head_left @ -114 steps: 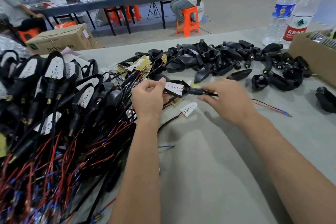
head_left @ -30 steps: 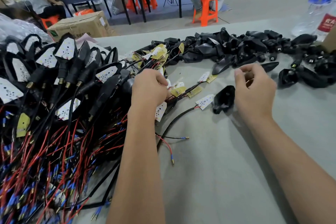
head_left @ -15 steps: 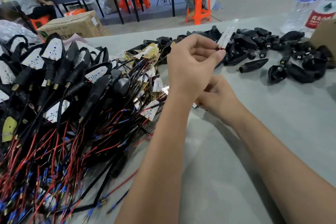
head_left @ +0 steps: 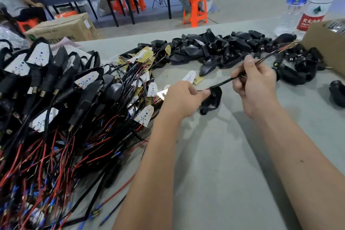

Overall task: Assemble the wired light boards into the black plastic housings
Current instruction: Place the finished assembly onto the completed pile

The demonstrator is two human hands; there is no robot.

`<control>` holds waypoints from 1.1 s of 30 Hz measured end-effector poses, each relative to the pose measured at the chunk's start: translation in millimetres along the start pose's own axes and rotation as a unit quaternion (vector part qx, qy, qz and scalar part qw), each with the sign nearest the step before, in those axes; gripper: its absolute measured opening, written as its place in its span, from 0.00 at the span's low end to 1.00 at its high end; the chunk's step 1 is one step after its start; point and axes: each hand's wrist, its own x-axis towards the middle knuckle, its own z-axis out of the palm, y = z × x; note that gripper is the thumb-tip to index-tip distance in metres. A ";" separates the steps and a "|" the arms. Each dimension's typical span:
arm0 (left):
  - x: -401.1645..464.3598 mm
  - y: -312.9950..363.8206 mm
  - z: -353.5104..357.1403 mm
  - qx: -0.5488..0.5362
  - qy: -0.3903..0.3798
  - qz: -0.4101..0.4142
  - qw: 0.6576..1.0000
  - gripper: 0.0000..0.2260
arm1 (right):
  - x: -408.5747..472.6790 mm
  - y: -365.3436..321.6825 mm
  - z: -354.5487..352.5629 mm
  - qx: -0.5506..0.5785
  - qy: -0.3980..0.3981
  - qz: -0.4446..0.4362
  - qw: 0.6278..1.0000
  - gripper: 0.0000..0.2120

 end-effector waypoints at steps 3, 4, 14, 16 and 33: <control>-5.1 1.8 2.0 0.034 -0.025 0.020 0.999 0.17 | 3.3 -8.8 -7.3 0.056 0.047 -0.013 0.997 0.11; -5.7 1.9 1.4 0.048 -0.023 0.028 0.998 0.16 | 4.1 -11.3 -10.1 0.074 0.046 -0.008 0.996 0.10; 4.9 -21.4 -17.0 0.082 -0.019 0.049 0.995 0.14 | 8.1 -18.6 -19.4 0.067 0.013 0.051 0.996 0.12; 5.2 -23.8 -15.4 0.059 -0.004 0.042 0.997 0.13 | 8.3 -18.6 -20.6 0.065 0.006 0.072 0.995 0.12; 2.2 -26.1 -20.3 -0.147 0.051 0.012 0.988 0.12 | 14.4 -4.6 -18.3 0.043 0.087 0.069 0.993 0.06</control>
